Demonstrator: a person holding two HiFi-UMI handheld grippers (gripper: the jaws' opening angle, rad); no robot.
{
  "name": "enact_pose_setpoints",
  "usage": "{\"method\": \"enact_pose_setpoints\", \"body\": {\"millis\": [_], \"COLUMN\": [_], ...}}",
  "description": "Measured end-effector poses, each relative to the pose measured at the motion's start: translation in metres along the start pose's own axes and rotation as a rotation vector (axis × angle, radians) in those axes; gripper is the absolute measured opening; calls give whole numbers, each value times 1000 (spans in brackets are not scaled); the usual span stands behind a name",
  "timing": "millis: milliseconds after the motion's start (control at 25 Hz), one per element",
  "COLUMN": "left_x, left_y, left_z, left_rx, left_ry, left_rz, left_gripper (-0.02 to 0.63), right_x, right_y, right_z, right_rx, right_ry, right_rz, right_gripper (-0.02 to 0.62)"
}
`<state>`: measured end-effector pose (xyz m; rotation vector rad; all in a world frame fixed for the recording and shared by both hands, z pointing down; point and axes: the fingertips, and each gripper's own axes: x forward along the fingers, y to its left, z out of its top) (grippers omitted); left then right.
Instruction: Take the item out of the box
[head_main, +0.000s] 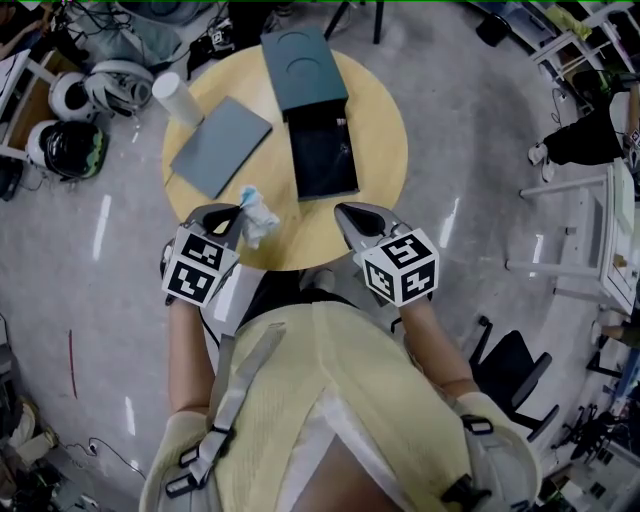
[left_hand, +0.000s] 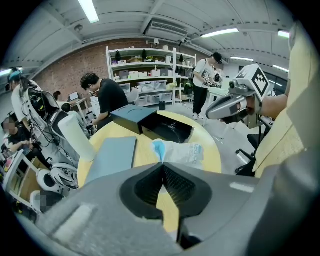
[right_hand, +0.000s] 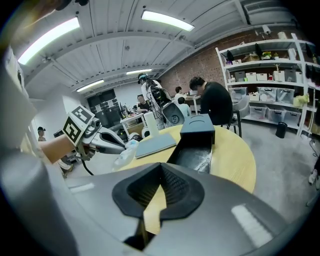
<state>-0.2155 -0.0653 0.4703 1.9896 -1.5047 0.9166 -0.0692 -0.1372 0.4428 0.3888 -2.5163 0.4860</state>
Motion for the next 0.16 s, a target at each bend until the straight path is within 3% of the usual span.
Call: {"method": "enact_pose_setpoints", "body": {"millis": [160], "left_x": [2], "left_y": [1], "left_z": [0], "left_rx": [0], "left_ry": [4], "left_rz": [1], "left_gripper": [9], "right_x": [0], "right_y": [-2], "right_z": [0], "right_rx": [0], "right_ry": [2], "right_rz": [3], "right_gripper": [5]}}
